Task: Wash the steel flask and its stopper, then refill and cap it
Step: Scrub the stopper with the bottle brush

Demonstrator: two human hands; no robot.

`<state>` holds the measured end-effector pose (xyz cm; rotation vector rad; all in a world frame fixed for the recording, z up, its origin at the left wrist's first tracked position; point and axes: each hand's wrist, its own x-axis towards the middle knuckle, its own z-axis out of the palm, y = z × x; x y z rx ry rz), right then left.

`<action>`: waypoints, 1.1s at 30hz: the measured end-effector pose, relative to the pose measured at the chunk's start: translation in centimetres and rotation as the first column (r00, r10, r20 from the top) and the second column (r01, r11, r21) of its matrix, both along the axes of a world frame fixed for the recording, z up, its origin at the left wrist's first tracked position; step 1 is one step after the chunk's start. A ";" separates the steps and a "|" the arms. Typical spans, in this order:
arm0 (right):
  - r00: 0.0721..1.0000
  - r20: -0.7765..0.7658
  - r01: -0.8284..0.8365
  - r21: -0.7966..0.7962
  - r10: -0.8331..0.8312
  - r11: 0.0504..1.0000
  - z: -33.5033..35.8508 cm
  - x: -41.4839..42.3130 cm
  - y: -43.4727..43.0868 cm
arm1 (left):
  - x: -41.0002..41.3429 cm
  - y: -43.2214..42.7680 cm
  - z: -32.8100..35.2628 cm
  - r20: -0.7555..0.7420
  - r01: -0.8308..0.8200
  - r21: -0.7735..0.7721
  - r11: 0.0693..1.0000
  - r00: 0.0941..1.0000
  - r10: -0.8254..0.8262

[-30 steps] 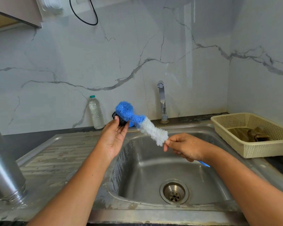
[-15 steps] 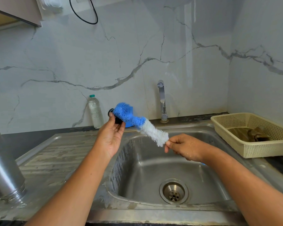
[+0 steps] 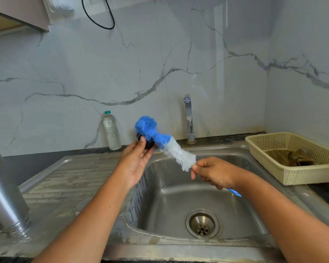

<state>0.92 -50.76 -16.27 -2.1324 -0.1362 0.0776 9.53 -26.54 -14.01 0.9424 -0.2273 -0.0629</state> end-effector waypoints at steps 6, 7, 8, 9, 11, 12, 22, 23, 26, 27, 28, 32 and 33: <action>1.000 -0.016 0.010 0.029 -0.009 1.000 0.2 -0.2 -0.9 | 0.7 0.3 0.6 -0.011 -0.046 -0.124 0.991 0.999 0.045; 1.000 -0.022 0.009 0.020 -0.009 1.000 0.2 -0.2 -0.9 | 0.8 0.5 0.6 -0.015 -0.057 -0.124 0.991 0.998 0.055; 1.000 -0.023 0.006 0.015 -0.006 1.000 0.2 -0.2 -0.8 | 0.7 0.6 0.5 -0.016 -0.052 -0.104 0.993 0.999 0.051; 1.000 -0.019 0.003 0.013 -0.003 1.000 0.2 -0.3 -0.6 | 0.5 0.5 0.4 -0.016 -0.032 -0.074 0.997 0.999 0.031; 1.000 -0.001 -0.002 0.015 0.002 1.000 0.2 -0.3 -0.2 | 0.2 0.1 0.2 -0.014 0.015 -0.030 0.999 1.000 -0.016; 1.000 0.007 -0.002 0.017 0.002 1.000 0.3 -0.2 -0.1 | 0.2 -0.1 0.3 -0.012 0.026 -0.034 0.999 1.000 -0.027; 1.000 0.003 0.003 0.016 -0.003 1.000 0.2 -0.1 0.1 | 0.4 0.1 0.2 -0.064 0.046 -0.119 0.992 0.996 -0.054; 1.000 0.005 0.004 0.017 -0.004 1.000 0.2 0.0 0.1 | 0.4 0.0 0.2 -0.057 0.054 -0.124 0.991 0.997 -0.061; 1.000 0.001 0.004 0.016 -0.004 1.000 0.1 -0.2 -0.1 | 0.6 -0.1 0.3 -0.051 0.019 -0.144 0.989 0.998 -0.027; 1.000 -0.004 0.000 0.004 0.000 1.000 0.1 -0.2 -0.2 | 0.8 0.1 0.3 -0.059 -0.015 -0.171 0.985 0.998 0.005; 1.000 -0.011 -0.009 -0.015 0.009 1.000 0.1 -0.2 -0.2 | 1.1 0.3 0.5 -0.072 -0.050 -0.204 0.978 0.997 0.036; 1.000 -0.009 -0.021 -0.101 0.020 0.995 0.2 -0.2 0.0 | 1.4 1.0 0.4 -0.078 -0.073 -0.201 0.977 0.995 0.058; 1.000 0.000 -0.013 -0.100 0.013 0.995 0.2 -0.1 0.1 | 1.2 0.8 0.2 -0.072 -0.041 -0.179 0.983 0.997 0.028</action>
